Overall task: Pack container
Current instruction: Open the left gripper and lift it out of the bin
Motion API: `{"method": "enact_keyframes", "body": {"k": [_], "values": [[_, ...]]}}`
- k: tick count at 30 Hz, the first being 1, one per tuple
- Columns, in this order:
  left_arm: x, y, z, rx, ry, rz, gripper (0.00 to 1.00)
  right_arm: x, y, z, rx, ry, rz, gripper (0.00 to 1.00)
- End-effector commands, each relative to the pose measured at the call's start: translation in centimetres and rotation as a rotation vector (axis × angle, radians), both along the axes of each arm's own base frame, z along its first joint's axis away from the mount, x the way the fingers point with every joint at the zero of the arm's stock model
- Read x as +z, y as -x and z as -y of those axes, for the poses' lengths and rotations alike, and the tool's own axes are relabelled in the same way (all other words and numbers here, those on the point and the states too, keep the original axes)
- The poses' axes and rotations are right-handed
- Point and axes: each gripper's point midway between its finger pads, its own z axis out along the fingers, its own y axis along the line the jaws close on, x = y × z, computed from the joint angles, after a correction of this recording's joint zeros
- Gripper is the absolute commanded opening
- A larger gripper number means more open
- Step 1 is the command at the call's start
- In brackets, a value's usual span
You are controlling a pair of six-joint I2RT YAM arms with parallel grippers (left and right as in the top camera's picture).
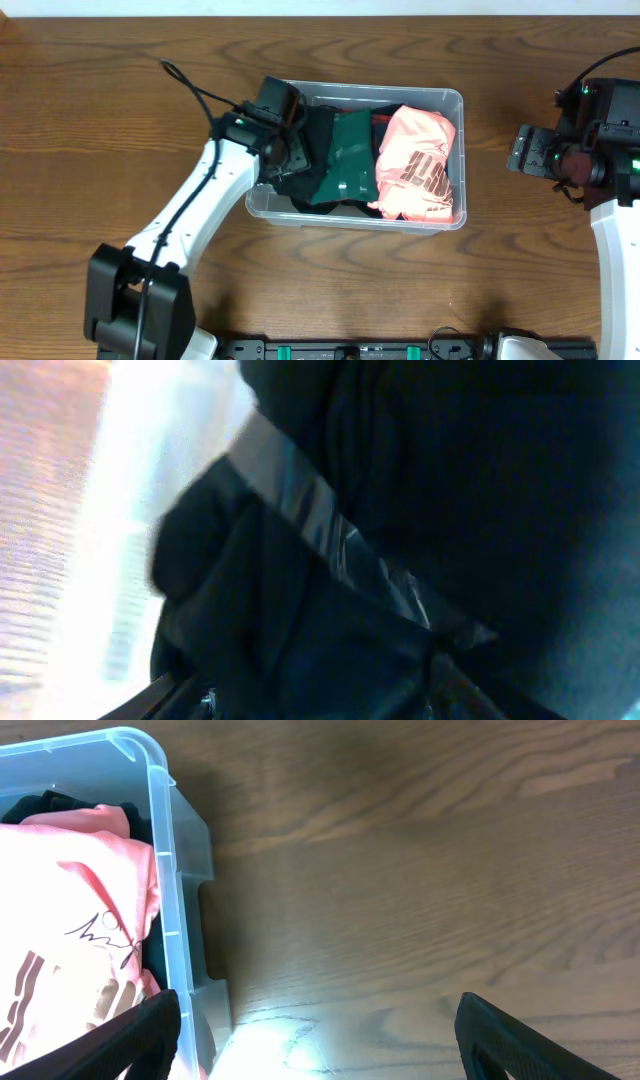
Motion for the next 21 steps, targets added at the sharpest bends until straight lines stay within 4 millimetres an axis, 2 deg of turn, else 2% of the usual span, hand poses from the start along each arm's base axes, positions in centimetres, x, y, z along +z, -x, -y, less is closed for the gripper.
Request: {"method": "enact_keyframes", "body": {"k": [1,4,7,10,11,13,17,21], "values": [[-2.3,1.2,1.6,-0.061,0.014,-0.068,0.64,0.3,-0.1,0.0,0.008,0.003,0.006,0.86],[-0.5,-0.1,1.3,-0.083,0.001,0.006,0.64,0.3,-0.1,0.0,0.008,0.003,0.006,0.86],[3.5,-1.6,0.9,-0.103,0.007,0.119,0.65,0.3,-0.2,-0.3,0.038,0.0,0.01,0.9],[8.2,-2.4,-0.5,-0.088,-0.017,0.25,0.85,0.5,-0.5,-1.2,0.104,0.007,0.018,0.95],[9.5,-2.4,-1.2,-0.078,-0.024,0.289,0.99,0.6,-0.7,-1.6,0.12,0.011,0.025,0.96],[11.3,-2.2,-3.0,-0.046,-0.047,0.334,0.98,0.9,-1.3,-2.5,0.151,0.016,0.05,0.99],[12.4,-1.9,-7.3,0.058,-0.104,0.342,0.98,1.6,-3.0,-4.3,0.206,0.026,0.112,0.99],[11.8,-2.5,-11.2,0.119,-0.148,0.322,0.98,0.7,-5.1,-5.7,0.243,0.023,0.126,0.99]]}}
